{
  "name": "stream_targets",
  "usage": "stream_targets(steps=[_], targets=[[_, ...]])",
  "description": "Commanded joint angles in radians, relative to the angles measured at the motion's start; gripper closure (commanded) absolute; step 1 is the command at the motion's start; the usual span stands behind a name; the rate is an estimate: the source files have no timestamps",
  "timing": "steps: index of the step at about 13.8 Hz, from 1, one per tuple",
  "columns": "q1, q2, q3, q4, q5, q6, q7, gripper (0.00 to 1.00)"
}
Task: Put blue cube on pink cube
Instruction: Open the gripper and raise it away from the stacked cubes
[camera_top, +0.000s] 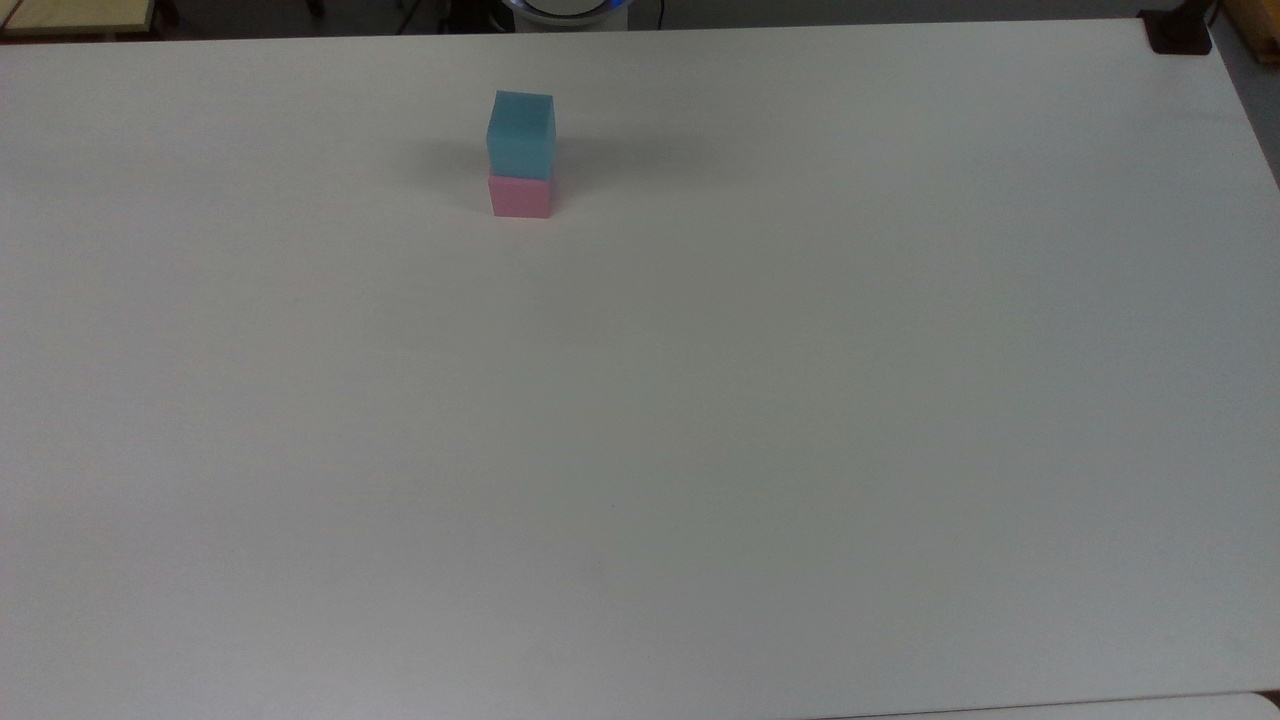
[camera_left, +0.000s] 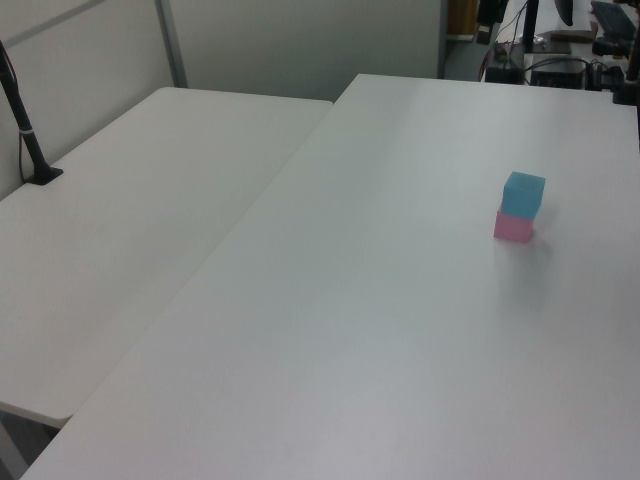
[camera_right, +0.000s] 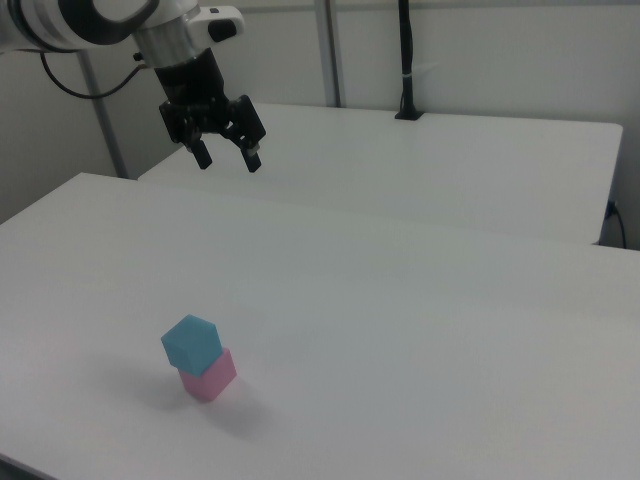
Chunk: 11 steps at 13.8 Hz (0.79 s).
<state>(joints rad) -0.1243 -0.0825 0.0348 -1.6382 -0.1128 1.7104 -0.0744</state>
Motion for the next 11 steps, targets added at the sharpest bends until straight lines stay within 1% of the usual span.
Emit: stream_targets(steps=[1, 2, 3, 5, 6, 11], targets=[[0.005, 0.02, -0.009, 0.032, 0.051, -0.037, -0.036, 0.0], [0.012, 0.032, -0.012, 0.055, 0.056, -0.043, -0.033, 0.0], [0.026, 0.042, -0.027, 0.063, 0.056, -0.055, -0.001, 0.0], [0.121, 0.064, -0.122, 0.083, 0.058, -0.055, 0.024, 0.0], [0.136, 0.063, -0.14, 0.081, 0.058, -0.054, 0.015, 0.0], [0.132, 0.063, -0.145, 0.08, 0.071, -0.048, 0.021, 0.0]])
